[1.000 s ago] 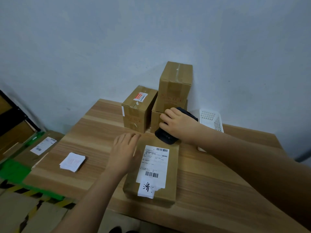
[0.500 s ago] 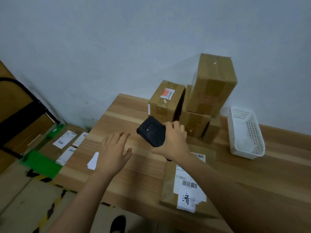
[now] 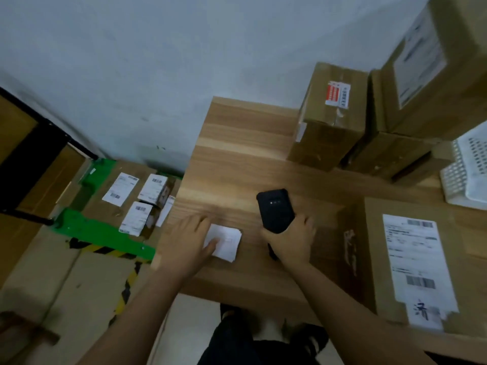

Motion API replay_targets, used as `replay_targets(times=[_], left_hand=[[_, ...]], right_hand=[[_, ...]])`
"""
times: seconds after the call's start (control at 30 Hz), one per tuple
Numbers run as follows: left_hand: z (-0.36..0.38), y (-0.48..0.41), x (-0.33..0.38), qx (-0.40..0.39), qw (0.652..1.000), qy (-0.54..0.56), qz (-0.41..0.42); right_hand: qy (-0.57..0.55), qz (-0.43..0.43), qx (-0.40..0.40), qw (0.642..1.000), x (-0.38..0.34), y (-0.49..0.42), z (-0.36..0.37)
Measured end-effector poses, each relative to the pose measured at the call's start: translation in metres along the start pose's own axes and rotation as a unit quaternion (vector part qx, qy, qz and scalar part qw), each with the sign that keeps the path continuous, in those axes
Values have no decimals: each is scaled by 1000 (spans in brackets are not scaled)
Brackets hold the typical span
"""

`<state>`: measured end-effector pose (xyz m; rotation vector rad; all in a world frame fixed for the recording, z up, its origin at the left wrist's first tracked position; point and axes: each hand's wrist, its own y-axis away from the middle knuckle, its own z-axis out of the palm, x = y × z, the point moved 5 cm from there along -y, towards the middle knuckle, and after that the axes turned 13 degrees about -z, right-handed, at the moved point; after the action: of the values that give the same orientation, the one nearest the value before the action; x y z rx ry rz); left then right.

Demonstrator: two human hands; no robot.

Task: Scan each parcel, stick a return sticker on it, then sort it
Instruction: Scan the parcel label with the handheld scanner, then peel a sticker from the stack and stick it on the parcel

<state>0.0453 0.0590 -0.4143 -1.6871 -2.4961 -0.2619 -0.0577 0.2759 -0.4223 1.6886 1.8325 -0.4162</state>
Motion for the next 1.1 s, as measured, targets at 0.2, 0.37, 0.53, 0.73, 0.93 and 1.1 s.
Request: replay_targets(times=[0.2,0.37,0.53,0.73,0.93,1.1], left_hand=[[21,2,-6,-42,994,92,30],[37,6,-10,-76,989,119,34],[41,7,-13,-82,989,119,28],[42,9,-13,-88,987,130,14],[45,9,-13,-80,986,144,7],[47,8,-13,-61,987,151,4]], right_hand=[[7,20,-4,1000,10,3,23],[70,-71,32,994,-8,14,23],[23,-160,-76,984,-33,23,58],[-9,-154,-85,984,-39,18,65],[-36,-129,-85,987,-39,14,66],[-36,-109,-104,988,-40,14,68]])
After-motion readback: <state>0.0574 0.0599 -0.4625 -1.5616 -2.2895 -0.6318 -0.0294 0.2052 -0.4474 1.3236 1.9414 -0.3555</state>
